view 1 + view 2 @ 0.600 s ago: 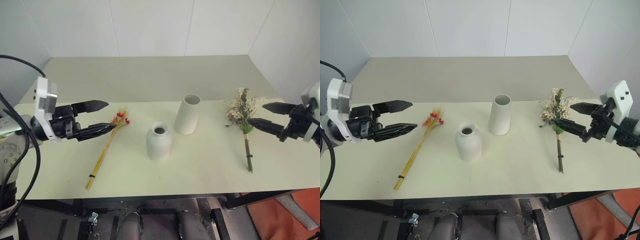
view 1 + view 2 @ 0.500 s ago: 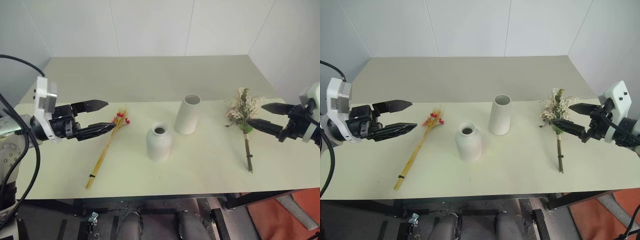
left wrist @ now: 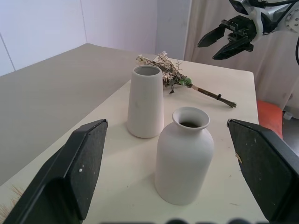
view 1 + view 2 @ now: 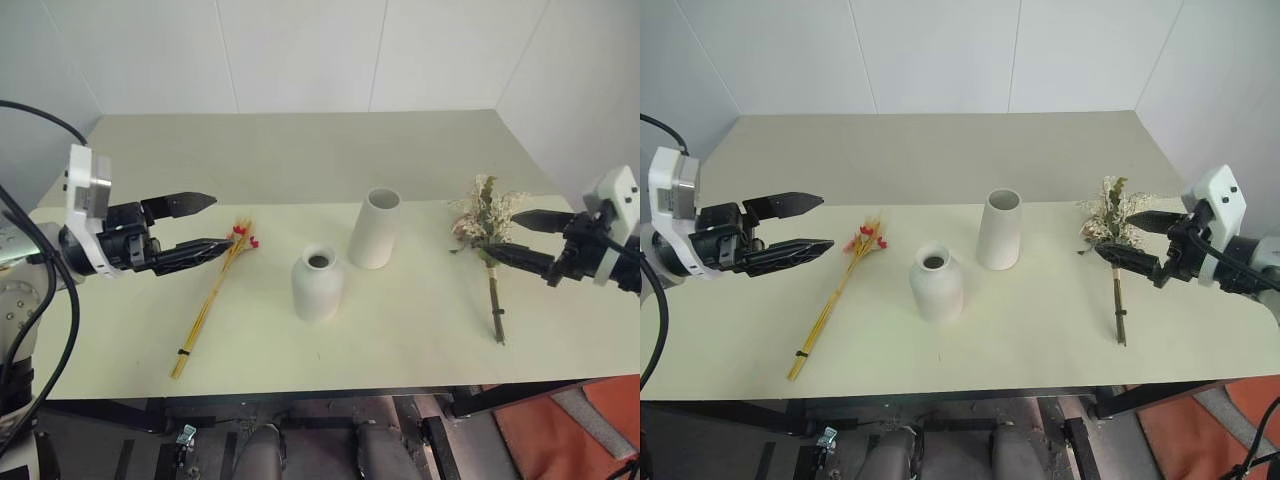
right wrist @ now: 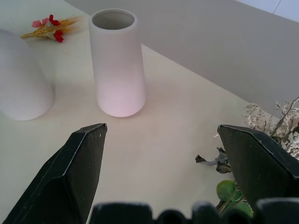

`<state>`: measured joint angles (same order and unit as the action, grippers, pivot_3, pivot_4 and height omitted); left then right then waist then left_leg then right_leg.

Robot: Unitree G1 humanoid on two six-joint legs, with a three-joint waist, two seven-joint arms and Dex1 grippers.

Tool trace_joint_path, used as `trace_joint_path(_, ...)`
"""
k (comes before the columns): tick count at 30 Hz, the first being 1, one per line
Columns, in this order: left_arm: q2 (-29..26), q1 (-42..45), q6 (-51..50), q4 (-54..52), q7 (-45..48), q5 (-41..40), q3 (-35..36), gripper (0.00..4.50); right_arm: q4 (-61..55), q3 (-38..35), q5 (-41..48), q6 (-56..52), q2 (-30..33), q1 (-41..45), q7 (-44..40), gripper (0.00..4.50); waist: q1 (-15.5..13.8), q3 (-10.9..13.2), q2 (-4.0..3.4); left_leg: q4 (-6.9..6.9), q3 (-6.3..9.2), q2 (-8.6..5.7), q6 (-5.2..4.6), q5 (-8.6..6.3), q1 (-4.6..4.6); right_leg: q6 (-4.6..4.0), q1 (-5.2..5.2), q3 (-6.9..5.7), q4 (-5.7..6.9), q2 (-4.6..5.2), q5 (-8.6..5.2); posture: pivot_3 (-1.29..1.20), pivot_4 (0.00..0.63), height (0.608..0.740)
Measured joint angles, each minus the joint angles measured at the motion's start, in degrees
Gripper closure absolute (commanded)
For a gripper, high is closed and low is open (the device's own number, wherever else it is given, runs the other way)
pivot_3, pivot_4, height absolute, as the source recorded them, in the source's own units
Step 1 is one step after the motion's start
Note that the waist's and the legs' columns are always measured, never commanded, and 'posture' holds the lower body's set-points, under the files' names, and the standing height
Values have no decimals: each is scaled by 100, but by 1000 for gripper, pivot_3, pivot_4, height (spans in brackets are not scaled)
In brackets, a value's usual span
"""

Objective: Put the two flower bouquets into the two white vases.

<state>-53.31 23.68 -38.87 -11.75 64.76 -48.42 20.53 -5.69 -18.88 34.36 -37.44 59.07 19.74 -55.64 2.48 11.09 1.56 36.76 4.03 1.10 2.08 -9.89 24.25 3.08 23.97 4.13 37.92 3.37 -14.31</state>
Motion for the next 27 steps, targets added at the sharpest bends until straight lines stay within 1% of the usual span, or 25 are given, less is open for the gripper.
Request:
trace_joint_path(6,0,157,93,200,174,11,-47,31,28,63,19,-546,-101,407,483,0,-1,0,0,0,0,0,0,0,0,-1,1,0,1,0,0,0,150,740)
trace_joint_path(10,28,421,169,372,324,15,-158,31,189,387,18,-1812,-19,1038,1084,0,2,0,0,0,0,-1,0,0,1,-8,4,1,2,0,4,0,150,740)
trace_joint_path(13,68,529,216,439,454,43,-269,31,340,870,-149,-2774,145,1446,1491,0,1,0,0,-2,0,-1,0,0,7,-26,10,1,2,1,11,0,150,740)
trace_joint_path(16,96,612,272,532,526,107,-370,31,443,1447,-336,-3341,276,1668,1624,0,1,0,0,-2,0,-1,0,0,8,-25,10,0,-1,1,10,0,150,740)
trace_joint_path(18,146,756,335,648,583,138,-460,31,684,1970,-472,-3777,266,1943,1659,0,4,0,0,-2,-1,-2,0,0,9,-20,12,0,-1,1,9,0,150,740)
trace_joint_path(23,182,867,387,747,734,188,-594,31,1435,2757,-880,-4171,65,2605,1722,0,24,0,0,-2,-1,-1,0,0,8,-20,14,1,1,-1,8,0,150,740)
trace_joint_path(27,198,960,404,820,811,251,-617,31,2361,3310,-1250,-4199,-394,3249,1709,0,52,0,0,-2,-1,0,0,0,9,-21,14,0,1,-1,9,0,150,740)
